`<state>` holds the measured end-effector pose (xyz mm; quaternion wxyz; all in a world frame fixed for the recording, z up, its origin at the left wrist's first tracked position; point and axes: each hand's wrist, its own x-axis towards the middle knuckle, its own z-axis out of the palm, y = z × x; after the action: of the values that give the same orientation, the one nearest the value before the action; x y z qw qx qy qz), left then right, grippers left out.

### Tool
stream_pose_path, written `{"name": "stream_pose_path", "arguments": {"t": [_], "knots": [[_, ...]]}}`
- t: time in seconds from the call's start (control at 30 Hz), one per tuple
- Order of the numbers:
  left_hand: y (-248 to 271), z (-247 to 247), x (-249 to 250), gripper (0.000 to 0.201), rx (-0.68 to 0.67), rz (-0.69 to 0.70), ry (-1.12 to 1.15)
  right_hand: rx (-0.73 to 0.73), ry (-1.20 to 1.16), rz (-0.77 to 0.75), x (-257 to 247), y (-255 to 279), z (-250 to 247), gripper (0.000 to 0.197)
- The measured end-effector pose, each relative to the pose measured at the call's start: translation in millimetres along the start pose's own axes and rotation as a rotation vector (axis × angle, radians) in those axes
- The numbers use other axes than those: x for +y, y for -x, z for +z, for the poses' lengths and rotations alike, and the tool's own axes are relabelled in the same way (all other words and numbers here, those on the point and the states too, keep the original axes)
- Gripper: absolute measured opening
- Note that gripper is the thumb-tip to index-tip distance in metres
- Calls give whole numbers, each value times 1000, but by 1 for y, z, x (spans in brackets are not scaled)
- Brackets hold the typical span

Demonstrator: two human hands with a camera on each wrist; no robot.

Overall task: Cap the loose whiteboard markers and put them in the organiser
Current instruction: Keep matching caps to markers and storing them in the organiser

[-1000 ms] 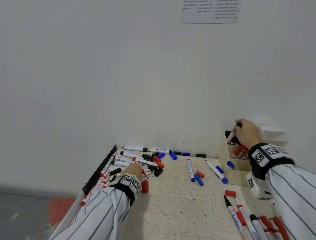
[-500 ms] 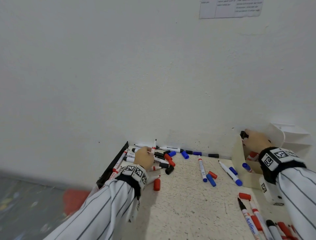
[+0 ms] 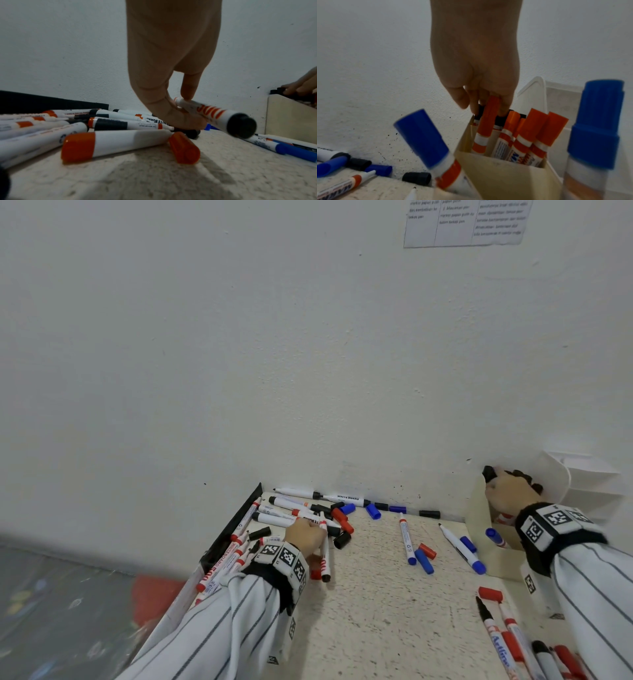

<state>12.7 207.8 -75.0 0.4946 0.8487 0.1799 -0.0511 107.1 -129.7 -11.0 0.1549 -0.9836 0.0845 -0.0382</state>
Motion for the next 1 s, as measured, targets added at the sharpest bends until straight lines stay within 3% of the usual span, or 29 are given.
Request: {"name": "stream_pose_path", "arguments": {"t": [0.1, 0.23, 0.33, 0.43, 0.5, 0.63, 0.77, 0.83, 1.0], "knots": [[-2, 3, -4, 23, 2, -9, -48, -21, 4, -4, 0, 1, 1, 40], [-6, 5, -8, 16, 4, -45, -54, -82, 62, 3, -8, 5, -2, 41], [-5, 1, -10, 19, -7, -41, -90, 1, 43, -25, -18, 10, -3, 44], [-4, -3, -12, 23, 2, -47, -77, 140, -6, -202, -44, 20, 9, 48], [-3, -6, -12, 20, 19, -49, -68, 138, -116, -306, -69, 32, 24, 47], [-3, -12, -15, 13, 58, -52, -44, -169, -220, -478, -123, 59, 59, 39], [-2, -17, -19, 10, 62, -73, -9, -449, -129, -602, -159, 74, 99, 39], [1, -21, -20, 21, 51, -95, 26, -543, -88, -610, -169, 76, 116, 42], [2, -28, -25, 23, 34, -93, 40, -545, 55, -576, -182, 72, 135, 36]]}}
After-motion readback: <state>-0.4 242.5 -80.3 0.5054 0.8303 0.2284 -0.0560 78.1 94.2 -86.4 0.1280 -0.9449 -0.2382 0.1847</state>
